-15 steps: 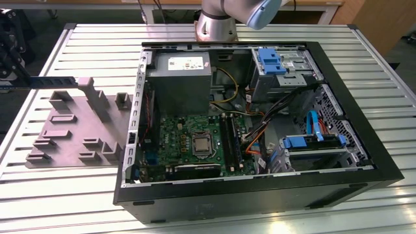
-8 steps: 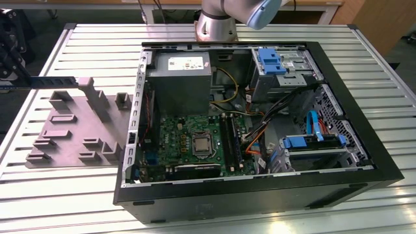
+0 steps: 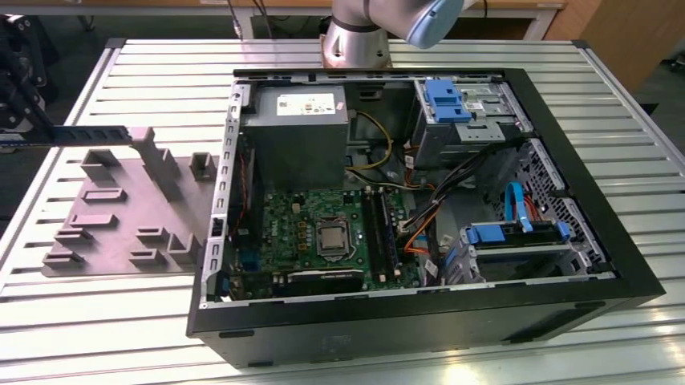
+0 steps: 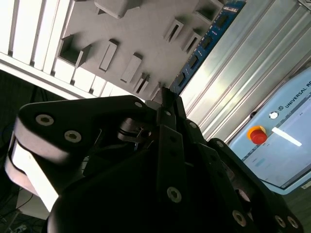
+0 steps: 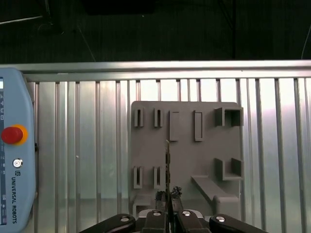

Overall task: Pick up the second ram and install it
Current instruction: 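Pick up the second ram and move it above second insertion slot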

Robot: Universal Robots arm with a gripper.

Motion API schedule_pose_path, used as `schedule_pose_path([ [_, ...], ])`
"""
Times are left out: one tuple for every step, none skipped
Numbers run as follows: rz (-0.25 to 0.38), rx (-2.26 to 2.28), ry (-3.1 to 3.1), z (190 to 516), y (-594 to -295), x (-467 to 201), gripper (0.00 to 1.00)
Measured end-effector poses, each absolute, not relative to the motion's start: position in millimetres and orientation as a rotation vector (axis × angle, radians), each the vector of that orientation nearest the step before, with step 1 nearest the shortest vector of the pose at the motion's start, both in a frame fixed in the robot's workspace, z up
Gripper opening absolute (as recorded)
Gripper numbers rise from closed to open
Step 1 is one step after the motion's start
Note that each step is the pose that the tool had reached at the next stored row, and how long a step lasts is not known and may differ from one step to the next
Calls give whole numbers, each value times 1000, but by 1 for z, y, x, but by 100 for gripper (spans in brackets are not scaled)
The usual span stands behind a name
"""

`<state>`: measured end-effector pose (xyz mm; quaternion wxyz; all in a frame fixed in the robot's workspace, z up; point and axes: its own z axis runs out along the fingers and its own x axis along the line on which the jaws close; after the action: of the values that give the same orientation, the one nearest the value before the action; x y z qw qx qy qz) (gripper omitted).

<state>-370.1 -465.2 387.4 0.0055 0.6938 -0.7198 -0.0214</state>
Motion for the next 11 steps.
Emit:
schedule_pose_path([
  [-67,2172,-2254,387,-465,-370,14],
  [-67,2172,-2254,388,-465,-370,14],
  [-67,2172,-2254,387,-465,-369,14],
  [-67,2172,-2254,387,-465,-369,14],
  [-67,2172,-2254,387,-465,-369,14],
  [-67,2172,-2254,387,-465,-368,14],
  [-67,2172,-2253,387,-465,-368,14],
  [-67,2172,-2254,387,-465,-368,14],
  [-67,2172,-2254,387,-465,-367,14],
  [-67,2172,-2254,387,-465,-367,14],
  [-67,2172,-2254,387,-465,-366,14],
])
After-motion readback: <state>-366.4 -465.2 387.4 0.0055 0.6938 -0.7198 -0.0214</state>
